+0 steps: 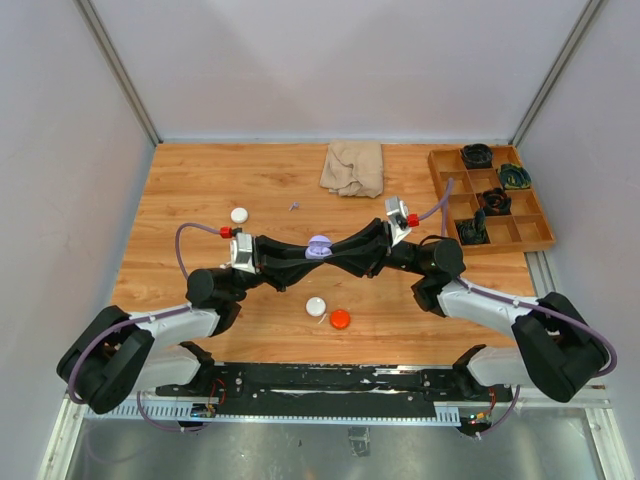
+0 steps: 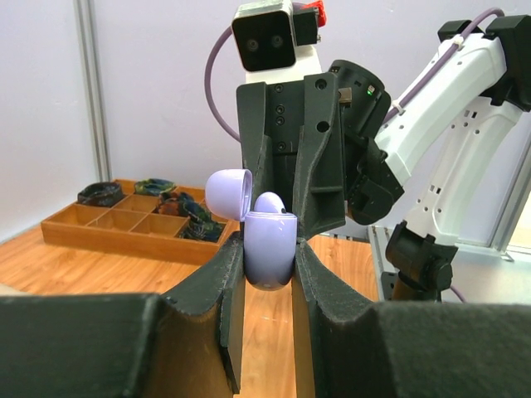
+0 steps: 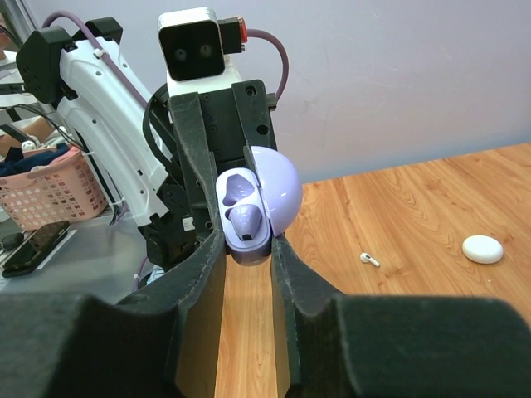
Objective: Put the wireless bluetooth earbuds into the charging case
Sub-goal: Adjust the charging case.
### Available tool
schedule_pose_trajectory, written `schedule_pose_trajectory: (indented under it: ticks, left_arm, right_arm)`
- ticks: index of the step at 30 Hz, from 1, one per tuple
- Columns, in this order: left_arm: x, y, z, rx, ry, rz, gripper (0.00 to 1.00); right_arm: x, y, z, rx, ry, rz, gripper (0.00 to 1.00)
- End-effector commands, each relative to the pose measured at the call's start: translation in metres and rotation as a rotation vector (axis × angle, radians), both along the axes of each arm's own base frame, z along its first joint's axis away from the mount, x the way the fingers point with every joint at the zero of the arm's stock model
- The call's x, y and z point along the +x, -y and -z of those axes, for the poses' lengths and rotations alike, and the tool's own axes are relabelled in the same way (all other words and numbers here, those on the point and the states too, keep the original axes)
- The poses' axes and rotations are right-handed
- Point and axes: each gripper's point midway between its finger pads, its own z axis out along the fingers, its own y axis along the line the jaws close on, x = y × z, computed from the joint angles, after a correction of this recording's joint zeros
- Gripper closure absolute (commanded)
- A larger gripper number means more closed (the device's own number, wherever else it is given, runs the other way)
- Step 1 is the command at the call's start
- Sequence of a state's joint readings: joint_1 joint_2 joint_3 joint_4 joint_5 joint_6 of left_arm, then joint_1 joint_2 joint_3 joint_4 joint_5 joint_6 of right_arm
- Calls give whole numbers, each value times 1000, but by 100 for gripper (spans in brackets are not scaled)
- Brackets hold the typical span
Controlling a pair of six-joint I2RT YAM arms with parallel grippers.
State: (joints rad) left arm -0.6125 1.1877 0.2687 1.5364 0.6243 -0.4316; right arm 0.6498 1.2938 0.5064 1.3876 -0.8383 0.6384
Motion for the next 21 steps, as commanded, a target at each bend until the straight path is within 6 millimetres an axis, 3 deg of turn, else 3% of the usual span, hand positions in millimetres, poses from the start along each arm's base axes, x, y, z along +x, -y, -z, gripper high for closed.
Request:
schedule_pose_trajectory:
  ticks: [1,5,11,21]
  left_arm:
    - [-27,-14,-53,-156,223,18,89]
    - [-28,-15,-51,-156,216,20,84]
    - [-28,-18,-50,-165,200,7,67]
    - [-28,-23,-47,-171,158,14,62]
  right_arm:
    - [-19,-5,-18,45,65,-70,86]
    - [-20,-4,-19,47,71,-68,99]
    - [-16,1,-20,48,68,-50,99]
    - [-11,7,-18,22,68,-26,99]
